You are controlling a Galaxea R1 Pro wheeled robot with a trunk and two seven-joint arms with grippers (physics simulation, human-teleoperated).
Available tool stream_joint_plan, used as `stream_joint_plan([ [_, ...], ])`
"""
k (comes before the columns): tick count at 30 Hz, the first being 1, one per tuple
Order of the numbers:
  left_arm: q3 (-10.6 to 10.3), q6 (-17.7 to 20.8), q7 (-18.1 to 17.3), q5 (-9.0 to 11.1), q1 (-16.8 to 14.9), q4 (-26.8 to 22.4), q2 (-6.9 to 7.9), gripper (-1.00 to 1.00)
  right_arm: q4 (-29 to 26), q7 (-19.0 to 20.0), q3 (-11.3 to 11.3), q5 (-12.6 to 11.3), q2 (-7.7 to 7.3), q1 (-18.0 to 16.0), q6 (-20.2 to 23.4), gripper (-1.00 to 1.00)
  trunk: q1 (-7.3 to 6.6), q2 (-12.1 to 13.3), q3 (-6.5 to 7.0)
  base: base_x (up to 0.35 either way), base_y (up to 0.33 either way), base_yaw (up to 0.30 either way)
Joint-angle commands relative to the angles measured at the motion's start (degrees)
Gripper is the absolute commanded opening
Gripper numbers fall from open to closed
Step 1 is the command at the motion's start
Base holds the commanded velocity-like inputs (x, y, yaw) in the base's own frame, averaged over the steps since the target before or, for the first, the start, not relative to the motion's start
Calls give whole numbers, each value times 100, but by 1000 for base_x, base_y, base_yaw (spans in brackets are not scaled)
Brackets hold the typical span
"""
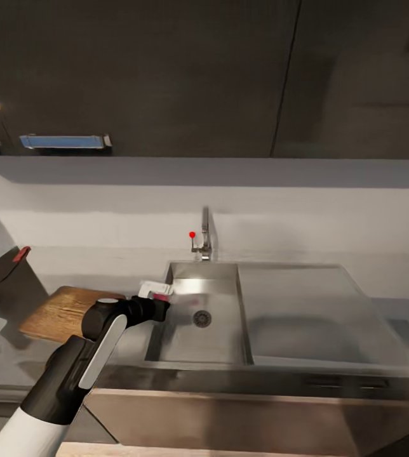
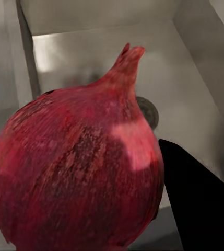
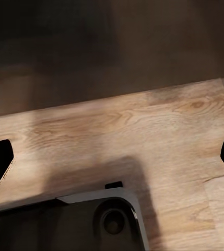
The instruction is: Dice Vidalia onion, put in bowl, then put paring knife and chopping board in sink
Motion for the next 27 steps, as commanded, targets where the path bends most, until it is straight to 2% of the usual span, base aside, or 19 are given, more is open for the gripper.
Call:
stream_joint_plan([
  [1, -9, 17, 35, 36, -5, -10, 6, -100, -12, -20, 26, -33, -2, 2, -9, 100, 3, -11, -1, -22, 299, 0],
  [27, -9, 11, 35, 45, -5, 18, 6, -100, -12, -20, 25, -33, -2, 2, -9, 100, 3, -11, 233, -2, 306, 0],
])
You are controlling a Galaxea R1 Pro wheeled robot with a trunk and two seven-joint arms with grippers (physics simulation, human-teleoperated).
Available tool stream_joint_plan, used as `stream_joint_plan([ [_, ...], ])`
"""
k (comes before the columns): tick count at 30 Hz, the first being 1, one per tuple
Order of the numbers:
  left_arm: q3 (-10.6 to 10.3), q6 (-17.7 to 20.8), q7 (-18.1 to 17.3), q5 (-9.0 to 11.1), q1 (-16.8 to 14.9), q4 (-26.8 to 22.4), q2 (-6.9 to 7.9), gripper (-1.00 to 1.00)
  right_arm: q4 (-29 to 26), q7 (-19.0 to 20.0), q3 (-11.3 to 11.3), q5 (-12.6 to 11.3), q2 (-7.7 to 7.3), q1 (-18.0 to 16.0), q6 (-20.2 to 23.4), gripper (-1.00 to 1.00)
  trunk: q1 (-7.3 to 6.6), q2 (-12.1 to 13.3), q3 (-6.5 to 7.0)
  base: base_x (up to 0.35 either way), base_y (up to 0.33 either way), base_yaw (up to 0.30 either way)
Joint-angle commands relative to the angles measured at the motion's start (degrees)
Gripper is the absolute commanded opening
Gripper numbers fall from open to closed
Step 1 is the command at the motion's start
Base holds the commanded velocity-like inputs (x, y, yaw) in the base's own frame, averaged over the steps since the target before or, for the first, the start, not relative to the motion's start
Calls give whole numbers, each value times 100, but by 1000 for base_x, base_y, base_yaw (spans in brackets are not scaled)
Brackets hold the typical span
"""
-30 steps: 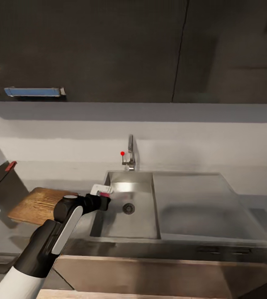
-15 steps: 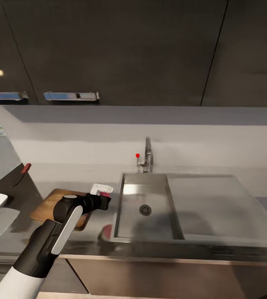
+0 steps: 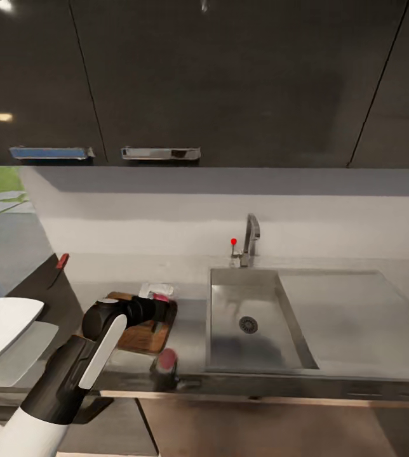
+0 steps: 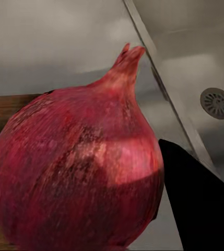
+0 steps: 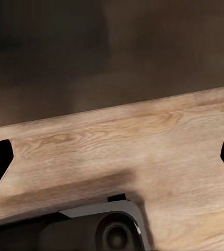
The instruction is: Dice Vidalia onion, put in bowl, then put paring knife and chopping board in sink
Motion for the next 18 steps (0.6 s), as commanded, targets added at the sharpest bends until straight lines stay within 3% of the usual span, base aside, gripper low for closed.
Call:
stream_joint_plan([
  [1, -9, 16, 35, 37, -5, 7, 9, -100, -12, -20, 24, -34, -2, 2, -9, 100, 4, -11, -2, 0, 307, 0],
  [18, -9, -2, 35, 37, -5, 253, 6, -100, -12, -20, 22, -36, -2, 2, -9, 100, 4, -11, 152, 0, 300, 0],
])
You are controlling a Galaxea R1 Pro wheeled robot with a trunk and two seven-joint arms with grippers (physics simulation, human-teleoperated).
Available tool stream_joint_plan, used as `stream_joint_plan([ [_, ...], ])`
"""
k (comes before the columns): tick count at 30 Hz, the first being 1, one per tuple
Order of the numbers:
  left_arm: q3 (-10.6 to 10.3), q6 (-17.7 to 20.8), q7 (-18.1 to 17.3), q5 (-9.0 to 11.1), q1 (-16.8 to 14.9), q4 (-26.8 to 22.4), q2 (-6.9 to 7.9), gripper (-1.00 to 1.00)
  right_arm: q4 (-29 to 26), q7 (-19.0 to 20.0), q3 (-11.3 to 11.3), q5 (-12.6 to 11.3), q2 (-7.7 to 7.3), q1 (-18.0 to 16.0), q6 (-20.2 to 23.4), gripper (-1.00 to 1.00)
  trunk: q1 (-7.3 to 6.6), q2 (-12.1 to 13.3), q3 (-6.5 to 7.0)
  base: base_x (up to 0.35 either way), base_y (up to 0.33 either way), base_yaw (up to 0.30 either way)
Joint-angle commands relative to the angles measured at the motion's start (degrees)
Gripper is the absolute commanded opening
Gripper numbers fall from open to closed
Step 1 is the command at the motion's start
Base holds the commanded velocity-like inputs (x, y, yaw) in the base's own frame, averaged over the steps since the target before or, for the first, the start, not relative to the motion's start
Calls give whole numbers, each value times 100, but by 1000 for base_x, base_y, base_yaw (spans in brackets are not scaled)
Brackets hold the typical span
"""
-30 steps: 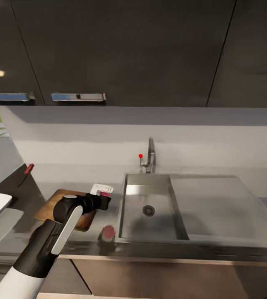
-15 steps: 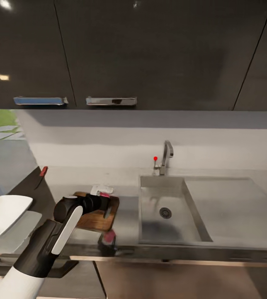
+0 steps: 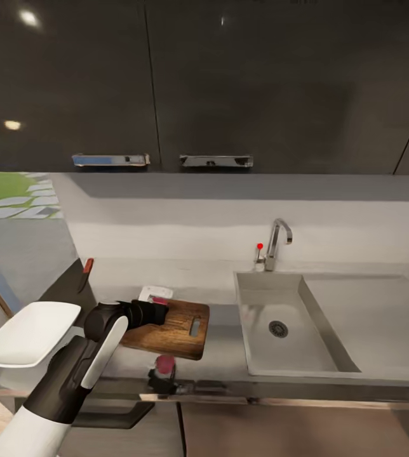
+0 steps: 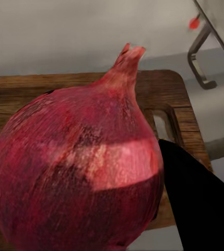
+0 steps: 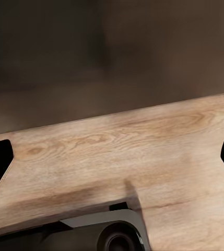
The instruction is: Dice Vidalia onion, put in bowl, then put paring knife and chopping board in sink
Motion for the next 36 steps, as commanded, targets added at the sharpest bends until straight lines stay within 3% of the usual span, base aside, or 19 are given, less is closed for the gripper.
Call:
stream_joint_plan([
  [1, -10, 16, 35, 39, -6, 21, 6, -100, -11, -20, 23, -32, -2, 2, -9, 100, 4, -12, -2, 0, 169, 0],
  [12, -45, 16, 32, 39, -6, 190, 6, -100, -11, -20, 23, -39, -2, 2, -9, 100, 4, -12, 8, 0, 17, 0],
  [16, -209, 9, 32, 39, -6, 229, 6, -100, -11, -20, 23, -39, -2, 2, -9, 100, 4, -12, -22, 60, -30, 0],
  [36, -291, 7, 30, 35, -6, 304, 6, -100, -11, -20, 22, -39, -2, 2, -9, 100, 4, -12, -191, 34, -24, 0],
])
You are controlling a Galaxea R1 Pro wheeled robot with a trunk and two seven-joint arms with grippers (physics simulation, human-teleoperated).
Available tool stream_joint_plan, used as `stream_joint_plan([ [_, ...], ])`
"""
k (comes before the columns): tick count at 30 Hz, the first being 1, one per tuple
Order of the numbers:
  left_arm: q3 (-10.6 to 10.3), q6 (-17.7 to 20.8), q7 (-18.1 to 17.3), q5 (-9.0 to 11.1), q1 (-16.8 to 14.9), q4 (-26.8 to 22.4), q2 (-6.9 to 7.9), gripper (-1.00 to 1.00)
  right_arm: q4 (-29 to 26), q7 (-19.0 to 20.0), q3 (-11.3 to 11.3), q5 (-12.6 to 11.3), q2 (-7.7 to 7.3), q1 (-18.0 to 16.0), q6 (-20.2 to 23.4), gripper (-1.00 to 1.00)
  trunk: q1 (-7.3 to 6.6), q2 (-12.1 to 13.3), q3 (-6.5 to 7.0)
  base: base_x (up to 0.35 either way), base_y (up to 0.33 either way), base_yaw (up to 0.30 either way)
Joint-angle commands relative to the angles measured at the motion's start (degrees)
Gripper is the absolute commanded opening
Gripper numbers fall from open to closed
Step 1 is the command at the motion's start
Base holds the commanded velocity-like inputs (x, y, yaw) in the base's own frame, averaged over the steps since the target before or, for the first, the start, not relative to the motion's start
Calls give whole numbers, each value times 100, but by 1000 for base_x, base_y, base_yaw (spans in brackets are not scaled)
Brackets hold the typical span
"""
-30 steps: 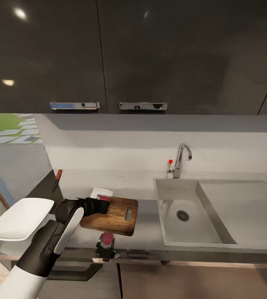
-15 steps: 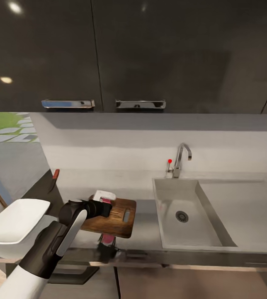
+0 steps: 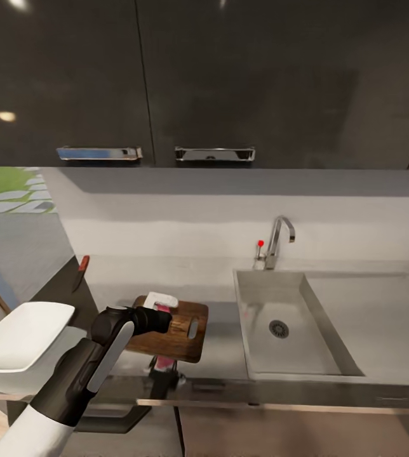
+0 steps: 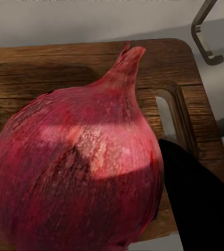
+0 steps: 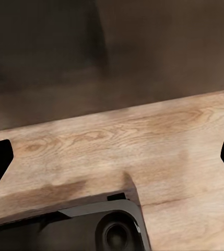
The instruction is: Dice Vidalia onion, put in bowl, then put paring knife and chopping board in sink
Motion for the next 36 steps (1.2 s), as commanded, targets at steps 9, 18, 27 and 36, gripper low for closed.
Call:
stream_joint_plan([
  [9, -10, 18, 34, 30, -6, -4, 5, -100, -10, -20, 30, -30, -2, 1, -8, 100, 5, -12, -50, 63, 0, 0],
  [18, -10, 18, 33, 33, -6, 20, 5, -100, -10, -16, 32, -9, -6, 1, -61, 100, 5, -12, -51, 2, 0, 0],
  [27, -10, 10, 33, 31, -6, 50, 5, -100, -9, -8, 32, -18, -3, 1, -87, 100, 5, -12, -51, 0, 0, 0],
  [36, -10, 17, 32, 30, -6, 54, 5, -100, -10, -2, 32, -22, -2, 1, -87, 100, 5, -12, -90, 0, 0, 0],
])
